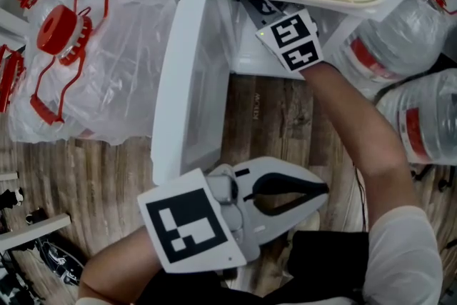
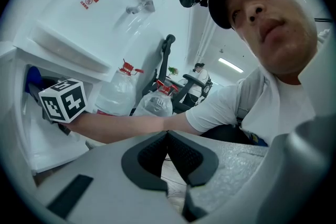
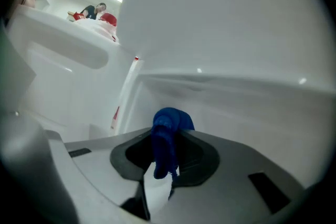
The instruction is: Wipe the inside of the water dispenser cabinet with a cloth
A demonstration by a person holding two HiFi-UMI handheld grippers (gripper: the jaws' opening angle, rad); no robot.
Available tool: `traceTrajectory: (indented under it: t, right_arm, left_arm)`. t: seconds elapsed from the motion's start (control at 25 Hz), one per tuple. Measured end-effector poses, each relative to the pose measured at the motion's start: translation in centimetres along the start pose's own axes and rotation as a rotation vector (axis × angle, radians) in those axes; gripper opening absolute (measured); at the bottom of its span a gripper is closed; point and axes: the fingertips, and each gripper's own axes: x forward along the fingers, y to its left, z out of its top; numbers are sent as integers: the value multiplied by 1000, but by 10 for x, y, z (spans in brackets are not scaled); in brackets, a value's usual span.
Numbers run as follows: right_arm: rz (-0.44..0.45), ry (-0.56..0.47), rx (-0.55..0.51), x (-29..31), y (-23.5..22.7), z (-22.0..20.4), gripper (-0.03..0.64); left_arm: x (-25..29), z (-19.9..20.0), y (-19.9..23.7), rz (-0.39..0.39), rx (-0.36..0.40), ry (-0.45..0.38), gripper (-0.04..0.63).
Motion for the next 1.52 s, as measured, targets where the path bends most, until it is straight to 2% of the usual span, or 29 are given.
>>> traceTrajectory:
  t: [0.28, 0.48, 0.64, 0.84, 1.12, 1.28, 1.52]
  right_arm:
    - [65, -59, 35, -26, 28, 13, 84]
    - [112, -85, 24, -40, 41, 13, 84]
    - [108, -108, 7, -51, 42, 14, 84]
    - [39, -25, 93, -47, 20, -15, 84]
    - [55, 85, 43, -19, 19, -54, 84]
    - [91, 72, 28, -13, 35, -49, 84]
    - [145, 38, 66, -29, 61, -37, 84]
  left_arm:
    - [3, -5, -1, -7, -7, 5, 3]
    - [3, -8, -1, -3, -12, 13, 3]
    - [4, -7, -2, -8, -4, 14, 3]
    - [7, -7, -1, -8, -3, 16, 3]
    - [10, -9, -2, -6, 2, 25, 3]
    - [8, -9, 0, 4, -4, 26, 3]
    - [7, -8, 1, 2, -5, 21, 3]
